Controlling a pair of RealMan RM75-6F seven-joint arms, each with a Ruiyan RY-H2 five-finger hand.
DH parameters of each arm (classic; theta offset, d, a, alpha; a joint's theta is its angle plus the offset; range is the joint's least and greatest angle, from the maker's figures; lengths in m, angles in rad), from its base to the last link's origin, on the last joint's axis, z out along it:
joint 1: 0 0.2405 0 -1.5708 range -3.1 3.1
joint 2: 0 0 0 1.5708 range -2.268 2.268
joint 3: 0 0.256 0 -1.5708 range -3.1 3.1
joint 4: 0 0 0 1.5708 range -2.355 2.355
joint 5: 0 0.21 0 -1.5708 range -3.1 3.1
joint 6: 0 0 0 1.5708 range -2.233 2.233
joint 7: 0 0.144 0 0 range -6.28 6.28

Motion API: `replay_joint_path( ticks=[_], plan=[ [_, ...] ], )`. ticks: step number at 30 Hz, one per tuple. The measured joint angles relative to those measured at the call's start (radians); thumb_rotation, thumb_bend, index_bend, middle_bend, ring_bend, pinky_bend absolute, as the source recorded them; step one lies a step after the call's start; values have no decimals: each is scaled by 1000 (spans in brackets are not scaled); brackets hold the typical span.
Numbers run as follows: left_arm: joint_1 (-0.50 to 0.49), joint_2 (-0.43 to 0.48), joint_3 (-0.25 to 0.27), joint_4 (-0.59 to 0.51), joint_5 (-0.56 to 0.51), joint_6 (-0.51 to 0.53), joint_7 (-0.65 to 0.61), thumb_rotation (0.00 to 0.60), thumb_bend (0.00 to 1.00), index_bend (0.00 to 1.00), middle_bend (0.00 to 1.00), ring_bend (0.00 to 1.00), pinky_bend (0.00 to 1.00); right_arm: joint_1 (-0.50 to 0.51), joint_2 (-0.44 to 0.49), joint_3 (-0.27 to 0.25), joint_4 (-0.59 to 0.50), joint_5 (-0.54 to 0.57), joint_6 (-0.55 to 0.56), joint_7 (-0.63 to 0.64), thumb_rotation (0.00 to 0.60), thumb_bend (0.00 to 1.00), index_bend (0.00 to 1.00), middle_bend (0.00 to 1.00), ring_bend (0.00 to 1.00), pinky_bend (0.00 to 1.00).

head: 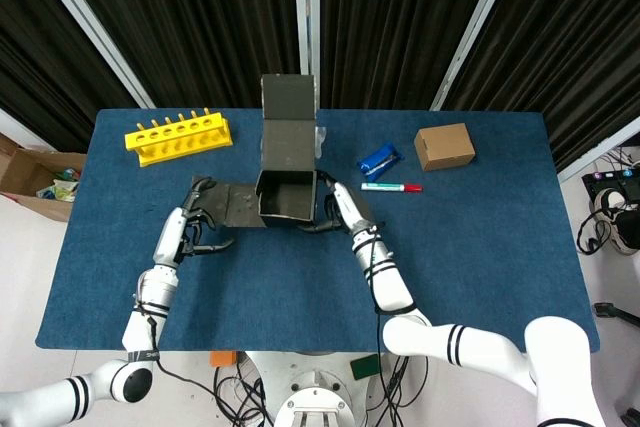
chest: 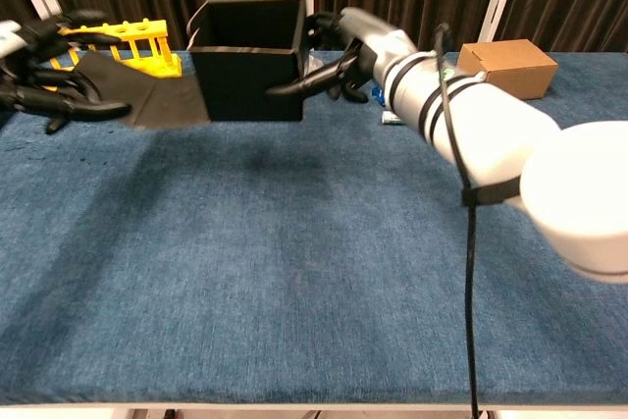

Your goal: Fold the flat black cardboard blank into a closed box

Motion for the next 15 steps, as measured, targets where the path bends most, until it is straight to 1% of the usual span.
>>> replay_joint_path(
  ticks=[4, 6, 7, 8, 10, 12, 15],
  plan=[
    [26, 10, 1, 0, 46, 84, 13, 600, 0, 235, 261, 597, 853, -12, 24, 36, -18, 14, 8, 22, 600, 115, 442, 487, 775, 1000],
    [39, 16, 8, -2, 83, 126, 16, 600, 0, 294, 304, 615, 857, -15, 34, 58, -29, 23, 9, 38, 600, 116, 442, 487, 775, 1000],
    [43, 18, 13, -4, 99, 138, 16, 600, 0, 345, 339, 629, 861, -17, 37, 67, -34, 27, 9, 47, 600, 116, 442, 487, 776, 1000],
    [46, 22, 22, -5, 117, 145, 15, 600, 0, 371, 359, 638, 863, -19, 42, 78, -43, 32, 8, 62, 600, 115, 442, 488, 776, 1000],
    [49, 34, 51, -7, 156, 145, 11, 600, 0, 410, 402, 659, 867, -22, 52, 92, -61, 34, 2, 88, 600, 115, 442, 488, 776, 1000],
    [44, 47, 88, -3, 190, 122, 9, 600, 0, 412, 404, 661, 868, -30, 68, 102, -91, 34, -11, 121, 600, 108, 442, 487, 775, 1000],
    [24, 59, 127, 18, 217, 60, 16, 600, 0, 412, 398, 658, 868, -45, 97, 106, -143, 30, -39, 163, 600, 98, 442, 487, 775, 1000]
  ],
)
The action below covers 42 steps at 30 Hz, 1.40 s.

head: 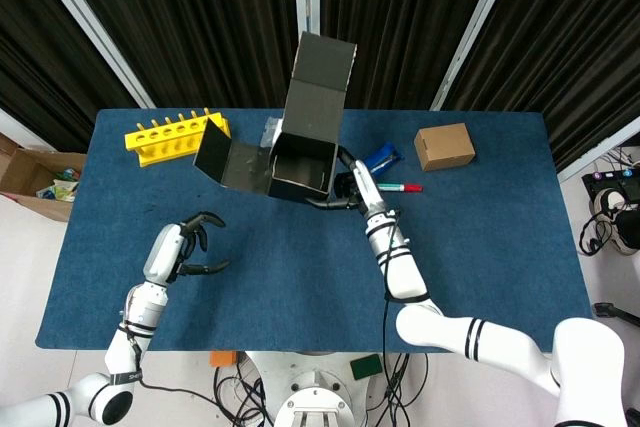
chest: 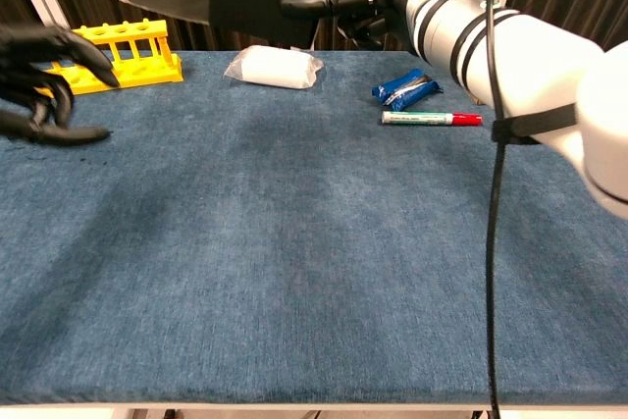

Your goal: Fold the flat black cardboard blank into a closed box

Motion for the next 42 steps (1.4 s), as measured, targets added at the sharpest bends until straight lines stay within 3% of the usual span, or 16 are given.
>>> replay_joint_path(
  ticks=[7, 12, 19, 33, 42],
  plan=[
    [-58, -28, 0, 133, 36, -43, 82, 600, 44, 400, 373, 656, 880, -41, 71, -40, -92, 0, -78, 59, 600, 94, 442, 487, 775, 1000],
    [-82, -71, -37, 234, 72, 51, 137, 600, 61, 392, 373, 661, 886, -57, 89, -77, -116, -6, -111, 86, 600, 88, 443, 487, 776, 1000],
    [-113, -113, -66, 282, 135, 176, 108, 600, 72, 393, 374, 663, 886, -62, 94, -111, -128, -30, -126, 97, 600, 87, 443, 485, 775, 1000],
    [-165, -140, -56, 346, 204, 255, 96, 600, 26, 356, 343, 661, 892, -24, 96, -157, -113, -32, -148, 29, 600, 86, 445, 482, 775, 1000],
    [-190, -148, -19, 400, 238, 271, 95, 600, 12, 357, 342, 661, 892, 2, 96, -169, -94, -17, -170, 2, 600, 85, 444, 481, 775, 1000]
  ],
)
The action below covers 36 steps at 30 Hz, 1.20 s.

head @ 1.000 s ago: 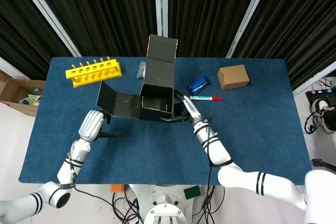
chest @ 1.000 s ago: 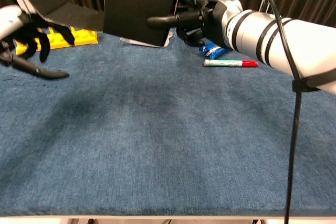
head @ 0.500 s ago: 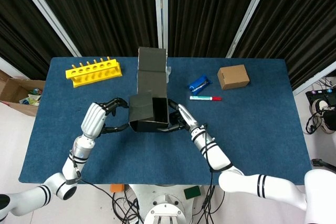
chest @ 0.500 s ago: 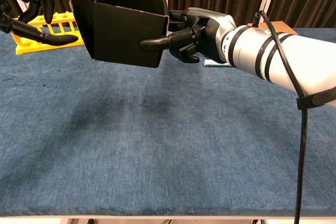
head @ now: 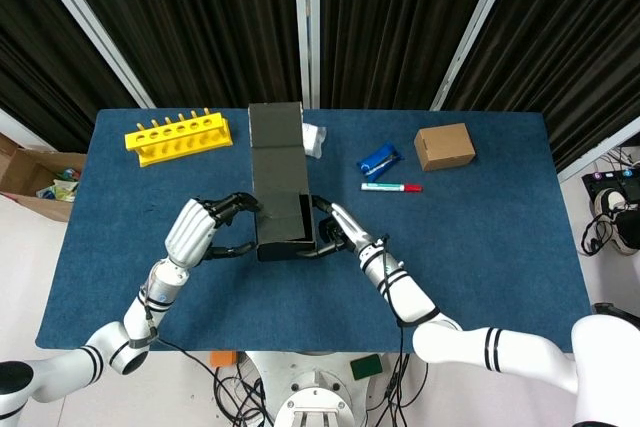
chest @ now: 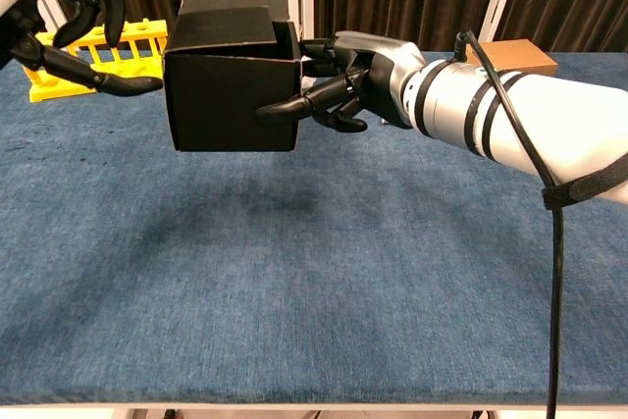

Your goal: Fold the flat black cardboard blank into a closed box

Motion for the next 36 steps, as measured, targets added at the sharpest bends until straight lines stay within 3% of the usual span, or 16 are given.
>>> replay_joint_path(
  ticks=[8, 19, 36],
  plan=[
    [-4, -20, 32, 62, 0, -10, -12, 600, 8, 383, 349, 660, 891, 23, -20, -9, 55, -3, -28, -1, 600, 95, 444, 479, 775, 1000],
    [0, -99, 89, 229, 9, -10, -68, 600, 7, 435, 399, 661, 884, 46, -57, -14, 175, -47, -101, 60, 600, 125, 443, 471, 775, 1000],
    [8, -245, 184, 517, 34, -25, -83, 600, 7, 433, 386, 660, 883, 60, -112, -38, 359, -229, -217, 246, 600, 187, 414, 435, 754, 1000]
  ],
)
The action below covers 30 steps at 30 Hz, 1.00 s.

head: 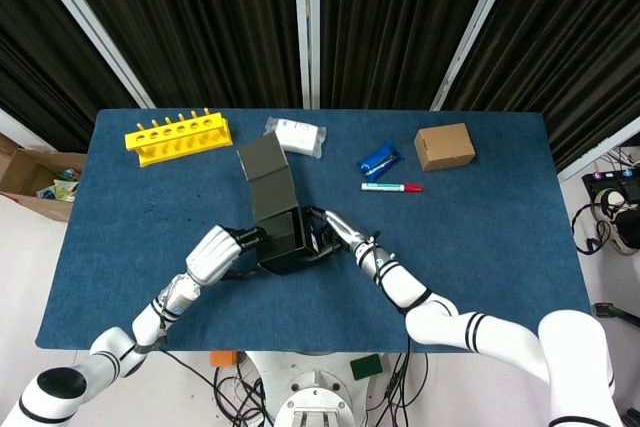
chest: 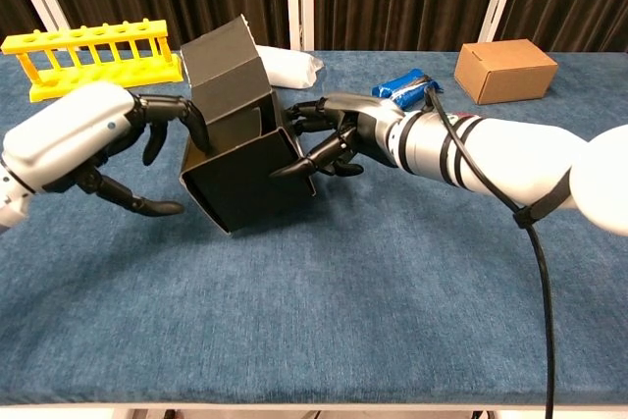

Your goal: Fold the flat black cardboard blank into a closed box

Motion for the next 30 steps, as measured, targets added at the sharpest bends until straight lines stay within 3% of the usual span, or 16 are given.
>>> replay_joint_path(
  ticks=[7, 15, 30],
  plan=[
    [-1, -26, 23, 43, 9, 11, 19, 600, 8, 413, 353, 660, 883, -6, 5, -23, 20, -115, -14, 108, 600, 205, 327, 355, 718, 1000],
    [-21, -10, 37, 21, 12, -14, 74, 600, 9, 391, 337, 660, 886, -1, 61, -89, 20, -269, -13, 234, 600, 176, 160, 229, 681, 998],
    [-66, 55, 81, -45, 45, -72, 210, 600, 26, 489, 427, 683, 885, 18, 88, -171, 41, -340, 65, 334, 600, 176, 151, 227, 681, 994]
  ],
)
